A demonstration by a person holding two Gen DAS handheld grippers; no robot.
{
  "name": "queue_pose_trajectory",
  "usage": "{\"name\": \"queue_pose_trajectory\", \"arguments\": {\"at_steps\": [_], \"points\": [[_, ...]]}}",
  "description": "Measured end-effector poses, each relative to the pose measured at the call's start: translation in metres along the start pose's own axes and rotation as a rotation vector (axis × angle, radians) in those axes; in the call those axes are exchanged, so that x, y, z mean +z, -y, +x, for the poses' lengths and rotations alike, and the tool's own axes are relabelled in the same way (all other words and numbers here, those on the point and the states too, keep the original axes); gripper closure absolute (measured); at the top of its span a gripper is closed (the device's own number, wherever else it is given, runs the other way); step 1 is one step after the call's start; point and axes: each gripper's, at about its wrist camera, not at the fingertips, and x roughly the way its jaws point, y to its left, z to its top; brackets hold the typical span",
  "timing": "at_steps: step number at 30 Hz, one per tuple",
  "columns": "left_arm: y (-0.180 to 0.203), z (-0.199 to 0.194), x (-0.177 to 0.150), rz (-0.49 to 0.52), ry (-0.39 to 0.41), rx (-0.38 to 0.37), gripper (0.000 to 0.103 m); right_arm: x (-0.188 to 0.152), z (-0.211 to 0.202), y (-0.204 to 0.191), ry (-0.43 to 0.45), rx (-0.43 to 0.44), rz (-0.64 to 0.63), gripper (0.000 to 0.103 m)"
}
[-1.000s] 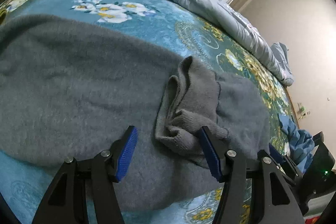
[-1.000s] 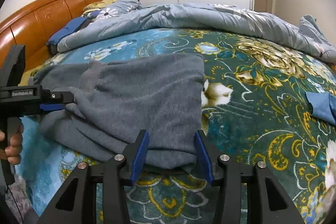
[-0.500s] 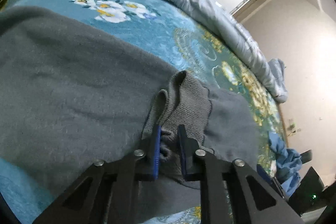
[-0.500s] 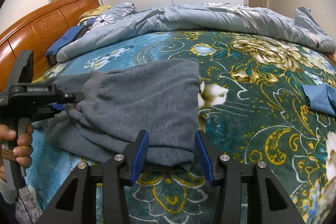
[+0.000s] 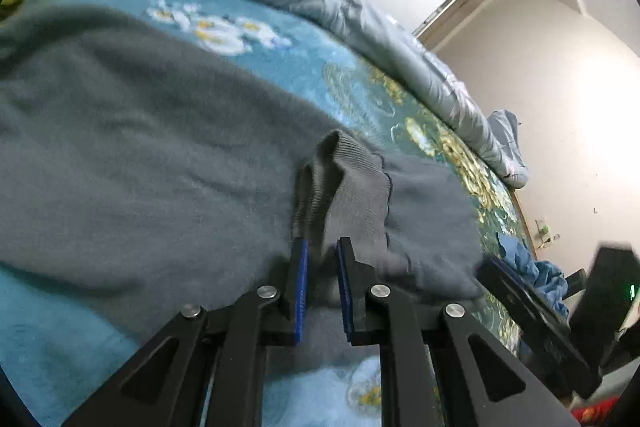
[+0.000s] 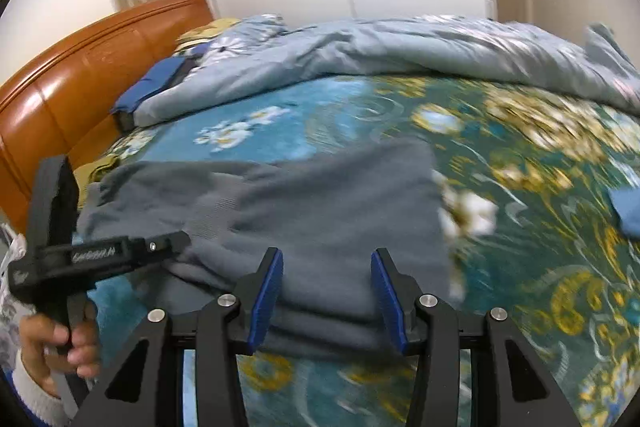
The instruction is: Fold clothes
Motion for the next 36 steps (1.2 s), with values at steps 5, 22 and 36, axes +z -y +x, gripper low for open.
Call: {"name": "queue_pose_trajectory", "arguments": {"at_steps": [5,22,36], "points": [[-0.065,-0.065,-0.001,-0.147,0.151,0.092,0.066,0.009,0.032,-0.039,-0.045,0.059,-0.053,0.053],[-0.240,-0.110,0.004,-0.609,0.315,0.049,0.048,-0.016,0.049,-0.063,-0.169,-0.005,-0.080,0.053],[-0.183,-0.120,0.050,-0.340,0.350,0.132,0.083,-0.012,0.022,-0.060,-0.131,0.003,-0.095,0.053]]}}
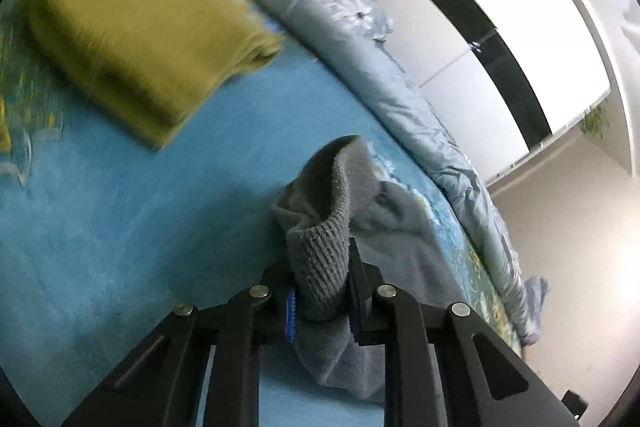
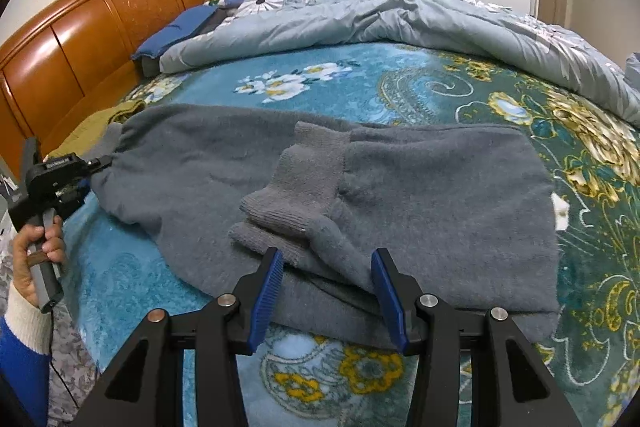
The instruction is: Fold clothes
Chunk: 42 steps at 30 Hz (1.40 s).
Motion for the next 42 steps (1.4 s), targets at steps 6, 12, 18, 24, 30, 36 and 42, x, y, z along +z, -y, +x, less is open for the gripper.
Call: {"name": "queue_pose_trajectory", "arguments": {"at_steps": [6,12,18,24,30,36,42], "points": [[0.111,-0.017,-0.006,0.251,0.050,-0.071,0.084,-0.004,-0.023,0.029,0.066,-0.001,0.054,0.053],[0.233,-0.014,-0.053,0.474,0.013,-0.232,0.083,-0.011,-0.041,0.071,0.117,-0.001,0.132,0.053],[0.310,0.029,-0.134,0.642,-0.116,-0.275,0.083,-0.023,-0.055,0.103,0.166,0.014,0.198,0.053],[0.325,0.084,-0.214,0.737,-0.287,-0.183,0.083,-0.042,-0.067,0.134,0.175,-0.013,0.248,0.053],[0.319,0.084,-0.253,0.824,-0.381,-0.151,0.066,-0.056,-0.074,0.159,0.187,-0.004,0.320,0.053],[0.297,0.038,-0.247,0.816,-0.431,-0.294,0.052,-0.048,-0.078,0.155,0.230,0.076,0.336,0.053],[0.245,0.020,-0.194,0.674,-0.297,-0.154,0.052,-0.017,-0.071,0.122,0.241,0.184,0.218,0.053]]}}
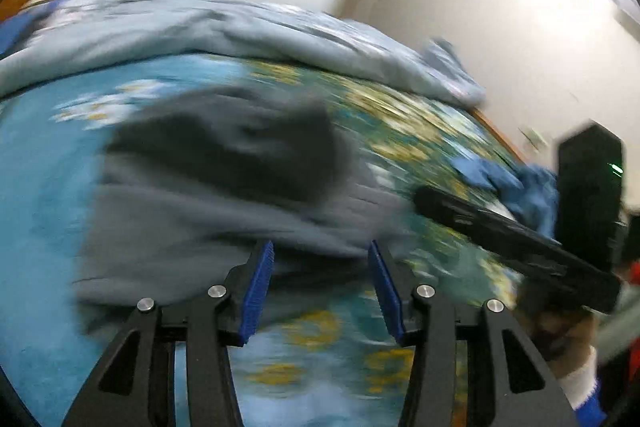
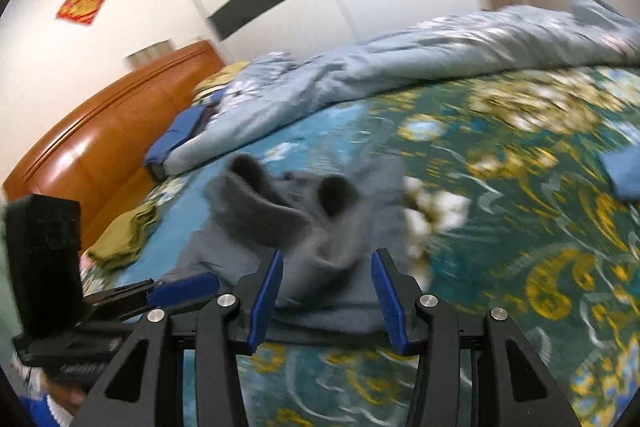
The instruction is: Fold clothes
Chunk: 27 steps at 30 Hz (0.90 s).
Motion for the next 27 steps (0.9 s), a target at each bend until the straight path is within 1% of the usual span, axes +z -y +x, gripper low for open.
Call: {"name": "queue_pose_trajectory", "arguments": {"at_steps": [2,5,6,9,12,14,15,16,17,18,19,20,23,24,25,27], "points": [[-0.027,-0.004,0.005,-0.072,0.014,0.074,0.052,0.009,0.013,-0.014,-0.017,0.053,-0.036,0.053],[-0.064,-0.010,0.007,-0.178,0.017,0.093,0.052,0.024,0.035,-0.034,-0.042,0.078,-0.106,0.053],[-0.073,-0.012,0.006,-0.200,0.019,0.095,0.052,0.030,0.043,-0.039,-0.046,0.073,-0.131,0.053],[-0.088,-0.010,0.004,-0.212,0.008,0.104,0.052,0.045,0.066,-0.047,-0.069,0.017,-0.188,0.053],[-0.097,0.000,-0.002,-0.228,-0.021,0.086,0.052,0.049,0.085,-0.051,-0.124,0.040,-0.203,0.052],[-0.102,0.004,-0.005,-0.234,-0.028,0.075,0.052,0.048,0.091,-0.053,-0.145,0.042,-0.198,0.051],[-0.104,0.006,-0.006,-0.236,-0.030,0.070,0.052,0.048,0.092,-0.051,-0.149,0.046,-0.185,0.053],[-0.105,0.006,-0.007,-0.237,-0.032,0.064,0.052,0.050,0.092,-0.049,-0.150,0.054,-0.164,0.058],[-0.106,0.007,-0.008,-0.238,-0.032,0.058,0.052,0.052,0.091,-0.047,-0.149,0.064,-0.142,0.077],[-0.107,0.007,-0.009,-0.238,-0.033,0.053,0.052,0.055,0.088,-0.044,-0.148,0.077,-0.116,0.088],[-0.108,0.007,-0.011,-0.237,-0.034,0.049,0.052,0.059,0.084,-0.041,-0.145,0.091,-0.085,0.094],[-0.108,0.006,-0.012,-0.236,-0.036,0.043,0.052,0.066,0.077,-0.037,-0.126,0.086,-0.062,0.095],[-0.109,0.008,-0.017,-0.233,-0.039,0.026,0.052,0.088,0.054,-0.019,-0.041,0.032,-0.008,0.095],[-0.109,0.009,-0.019,-0.230,-0.042,0.024,0.052,0.092,0.052,-0.008,-0.034,0.009,0.017,0.095],[-0.109,0.010,-0.021,-0.228,-0.045,0.021,0.052,0.092,0.055,0.002,-0.045,-0.011,0.044,0.095],[-0.110,0.013,-0.024,-0.222,-0.052,0.017,0.052,0.085,0.068,0.020,-0.086,-0.043,0.089,0.095]]}}
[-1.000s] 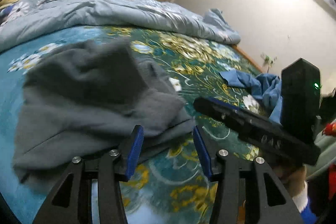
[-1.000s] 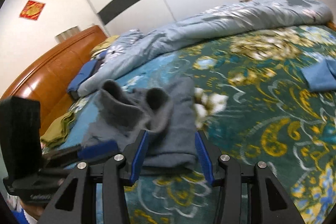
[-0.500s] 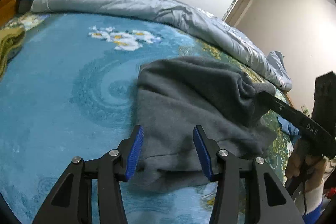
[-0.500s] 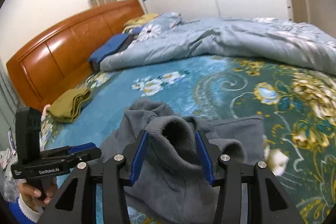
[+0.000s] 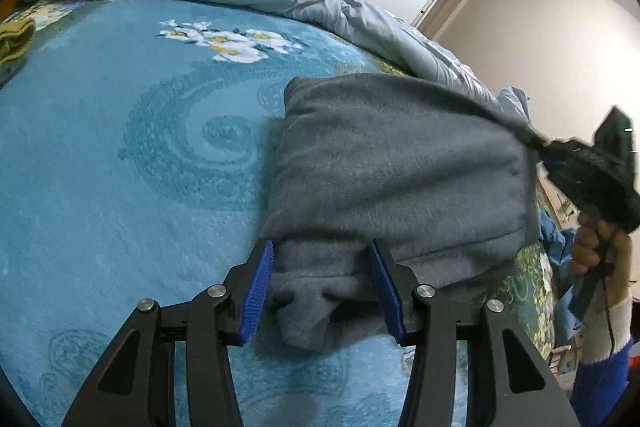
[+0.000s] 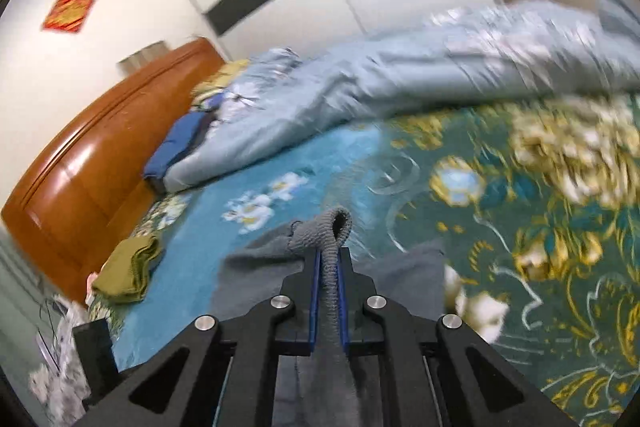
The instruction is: Fold clothes
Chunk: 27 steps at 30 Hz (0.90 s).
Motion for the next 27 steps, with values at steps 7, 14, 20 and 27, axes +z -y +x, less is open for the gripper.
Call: {"name": "queue_pose_trajectory", "arguments": {"at_steps": [7,14,20,27], "points": [[-0.008,-0.010,0.010,-0.025,0.001,-0.041,0.052,-0.024,0.032,0.048,-0.081,-0.014,0.178,0.093],[-0.019,-0.006,0.031,-0.067,0.027,-0.026,0.052,-0.032,-0.007,0.037,-0.015,-0.035,0.132,0.052],[-0.020,0.011,0.032,-0.095,-0.009,-0.025,0.052,-0.071,-0.006,0.041,-0.074,0.067,0.176,0.048],[-0.014,0.012,0.026,-0.070,-0.016,0.017,0.052,-0.078,-0.019,0.025,0.018,0.062,0.149,0.048]]}}
